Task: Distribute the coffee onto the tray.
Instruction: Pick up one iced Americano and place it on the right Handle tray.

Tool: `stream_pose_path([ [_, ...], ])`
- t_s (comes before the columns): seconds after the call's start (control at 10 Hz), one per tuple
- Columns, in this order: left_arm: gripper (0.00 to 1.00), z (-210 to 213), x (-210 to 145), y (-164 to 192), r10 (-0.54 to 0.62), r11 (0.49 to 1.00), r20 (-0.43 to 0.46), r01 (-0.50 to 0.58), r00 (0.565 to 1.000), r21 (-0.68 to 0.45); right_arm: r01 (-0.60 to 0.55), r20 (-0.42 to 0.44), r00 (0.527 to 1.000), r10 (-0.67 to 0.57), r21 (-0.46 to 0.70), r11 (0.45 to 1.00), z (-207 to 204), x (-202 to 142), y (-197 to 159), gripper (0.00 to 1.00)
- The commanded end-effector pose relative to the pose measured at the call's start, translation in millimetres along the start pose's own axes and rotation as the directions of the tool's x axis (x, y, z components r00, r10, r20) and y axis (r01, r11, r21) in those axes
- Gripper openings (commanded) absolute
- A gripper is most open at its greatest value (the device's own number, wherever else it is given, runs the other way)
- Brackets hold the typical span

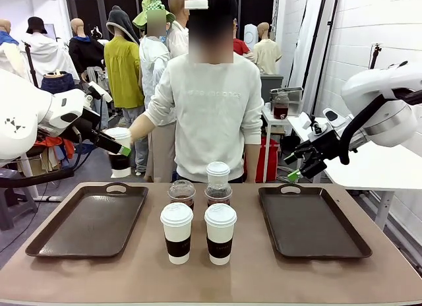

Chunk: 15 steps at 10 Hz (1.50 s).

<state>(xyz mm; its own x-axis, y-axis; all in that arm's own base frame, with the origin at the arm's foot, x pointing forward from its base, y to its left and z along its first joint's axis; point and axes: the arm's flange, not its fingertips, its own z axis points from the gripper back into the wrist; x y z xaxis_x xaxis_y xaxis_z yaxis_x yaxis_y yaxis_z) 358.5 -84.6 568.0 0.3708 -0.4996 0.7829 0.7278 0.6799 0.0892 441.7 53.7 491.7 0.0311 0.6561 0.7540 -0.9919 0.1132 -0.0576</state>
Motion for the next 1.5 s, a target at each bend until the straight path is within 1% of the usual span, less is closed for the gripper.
stream_pose_path([
  [0.0,1.0,0.9,-0.8,-0.5,0.001,1.0,-0.005,-0.001,1.0,-0.007,-0.014,0.029,0.999,0.014,0.004,1.0,-0.8,0.0,1.7,1.0],
  [0.1,1.0,0.9,-0.8,-0.5,0.001,1.0,-0.005,-0.001,1.0,-0.007,-0.014,0.029,0.999,0.014,0.004,1.0,-0.8,0.0,1.7,1.0],
  [0.2,1.0,0.9,-0.8,-0.5,0.001,1.0,-0.005,-0.001,1.0,-0.007,0.0,-0.002,1.0,0.0,0.003,1.0,0.3,0.1,0.7,1.0],
  [0.3,1.0,0.9,-0.8,-0.5,0.001,1.0,-0.005,-0.001,1.0,-0.007,0.023,0.053,0.998,-0.023,0.011,1.0,-14.2,-12.8,-10.8,1.0],
  [0.4,1.0,0.9,-0.8,-0.5,0.001,1.0,-0.005,-0.001,1.0,-0.007,0.015,0.077,0.997,-0.015,0.007,1.0,-27.8,-22.9,-15.6,1.0],
  [0.6,1.0,0.9,-0.8,-0.5,0.001,1.0,-0.005,-0.001,1.0,-0.007,-0.029,0.123,0.992,0.029,0.001,1.0,-49.5,-38.1,-14.5,1.0],
  [0.7,1.0,0.9,-0.8,-0.5,0.001,1.0,-0.005,-0.001,1.0,-0.007,-0.072,0.167,0.983,0.072,-0.006,0.997,-58.6,-47.9,-11.7,1.0],
  [0.8,1.0,0.9,-0.8,-0.5,0.001,1.0,-0.005,-0.001,1.0,-0.007,-0.106,0.192,0.975,0.109,-0.026,0.994,-67.3,-56.9,-11.6,1.0],
  [0.9,1.0,0.9,-0.8,-0.5,0.001,1.0,-0.005,-0.001,1.0,-0.007,-0.12,0.18,0.977,0.118,0.002,0.993,-77.6,-67.0,-14.2,1.0],
  [1.1,1.0,0.9,-0.8,-0.5,0.001,1.0,-0.005,-0.001,1.0,-0.007,-0.103,0.249,0.964,0.089,0.044,0.994,-91.9,-83.1,-24.8,1.0],
  [1.4,1.0,0.9,-0.8,-0.5,0.001,1.0,-0.005,-0.001,1.0,-0.007,-0.097,0.366,0.928,0.07,0.055,0.994,-107.9,-101.1,-36.6,1.0],
])
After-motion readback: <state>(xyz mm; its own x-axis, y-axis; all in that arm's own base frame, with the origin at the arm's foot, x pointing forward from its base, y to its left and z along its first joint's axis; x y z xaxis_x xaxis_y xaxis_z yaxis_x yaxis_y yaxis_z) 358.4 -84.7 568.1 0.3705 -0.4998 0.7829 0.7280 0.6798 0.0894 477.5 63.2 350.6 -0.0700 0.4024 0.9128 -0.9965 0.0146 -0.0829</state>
